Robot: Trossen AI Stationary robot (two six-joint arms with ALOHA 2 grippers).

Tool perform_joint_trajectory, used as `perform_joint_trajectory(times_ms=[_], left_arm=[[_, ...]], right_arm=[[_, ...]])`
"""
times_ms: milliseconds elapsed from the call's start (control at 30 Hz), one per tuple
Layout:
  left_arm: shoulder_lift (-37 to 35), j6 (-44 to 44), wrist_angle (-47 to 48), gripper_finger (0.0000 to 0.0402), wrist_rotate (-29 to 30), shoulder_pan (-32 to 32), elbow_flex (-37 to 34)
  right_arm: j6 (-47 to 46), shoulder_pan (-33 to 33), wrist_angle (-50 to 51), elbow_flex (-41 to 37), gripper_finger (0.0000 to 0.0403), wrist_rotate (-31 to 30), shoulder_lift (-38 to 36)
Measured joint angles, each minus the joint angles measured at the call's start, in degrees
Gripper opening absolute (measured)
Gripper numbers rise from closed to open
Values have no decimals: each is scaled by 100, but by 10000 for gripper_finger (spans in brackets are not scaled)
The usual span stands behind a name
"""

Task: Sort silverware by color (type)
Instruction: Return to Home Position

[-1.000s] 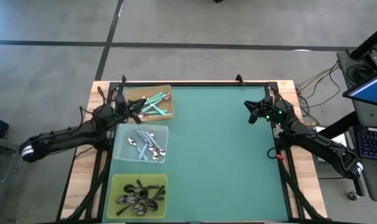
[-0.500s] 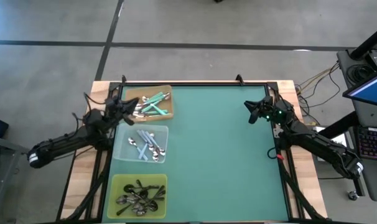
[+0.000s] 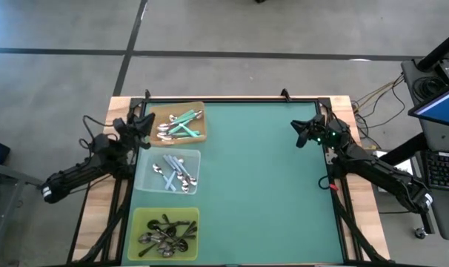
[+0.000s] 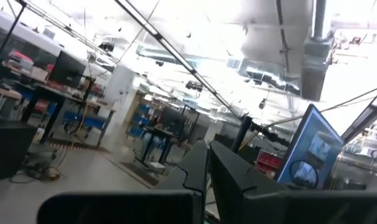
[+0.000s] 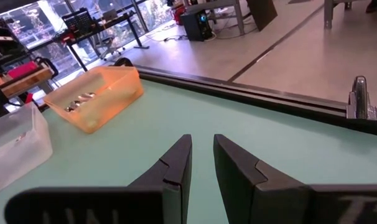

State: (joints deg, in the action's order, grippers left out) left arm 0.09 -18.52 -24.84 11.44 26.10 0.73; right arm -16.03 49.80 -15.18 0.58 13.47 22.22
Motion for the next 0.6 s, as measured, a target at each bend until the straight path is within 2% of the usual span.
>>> perform_joint_trajectory(times_ms=[600], left_arm=[[-12,0,2,2,-1,-14,-4]], right_arm=[[0,-1,18,0,59,1,0]])
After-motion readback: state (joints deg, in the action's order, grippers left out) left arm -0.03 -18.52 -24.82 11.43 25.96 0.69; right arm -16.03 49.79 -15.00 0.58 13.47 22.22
